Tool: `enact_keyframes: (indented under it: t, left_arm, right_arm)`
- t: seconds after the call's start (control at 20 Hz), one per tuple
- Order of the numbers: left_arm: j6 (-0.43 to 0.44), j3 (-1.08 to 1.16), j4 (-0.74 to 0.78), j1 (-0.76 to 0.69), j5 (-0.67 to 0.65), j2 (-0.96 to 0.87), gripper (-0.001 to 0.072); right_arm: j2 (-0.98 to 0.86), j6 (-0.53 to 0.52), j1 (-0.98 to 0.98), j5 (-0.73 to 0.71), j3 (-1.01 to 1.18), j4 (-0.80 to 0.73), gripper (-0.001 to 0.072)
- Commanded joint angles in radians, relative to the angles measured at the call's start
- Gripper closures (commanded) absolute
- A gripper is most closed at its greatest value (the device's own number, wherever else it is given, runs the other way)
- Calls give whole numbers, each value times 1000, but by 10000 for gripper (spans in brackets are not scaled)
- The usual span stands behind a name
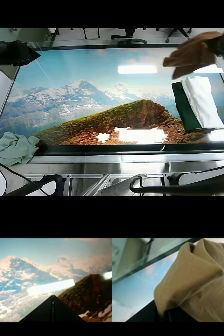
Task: Fold the shirts.
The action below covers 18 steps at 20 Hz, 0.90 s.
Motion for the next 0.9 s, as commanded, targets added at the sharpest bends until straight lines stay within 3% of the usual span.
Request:
enact_keyframes:
  t: [0.0,0.15,0.4,0.65,0.85]
  left_arm:
    - [3,0,0,0,-30,-3,687]
    - [3,0,-1,-1,-39,-12,687]
    - [2,-2,-3,-5,-43,-42,687]
    - [3,-2,-2,-7,-95,-68,687]
    - [3,-2,-2,-22,-98,-68,687]
  right_arm:
    - [24,201,-154,162,13,-184,690]
    - [33,348,-158,327,13,-411,690]
    - [68,570,-157,434,12,-510,689]
    - [71,596,-148,629,-57,-684,688]
    - [106,526,-150,701,-185,-831,678]
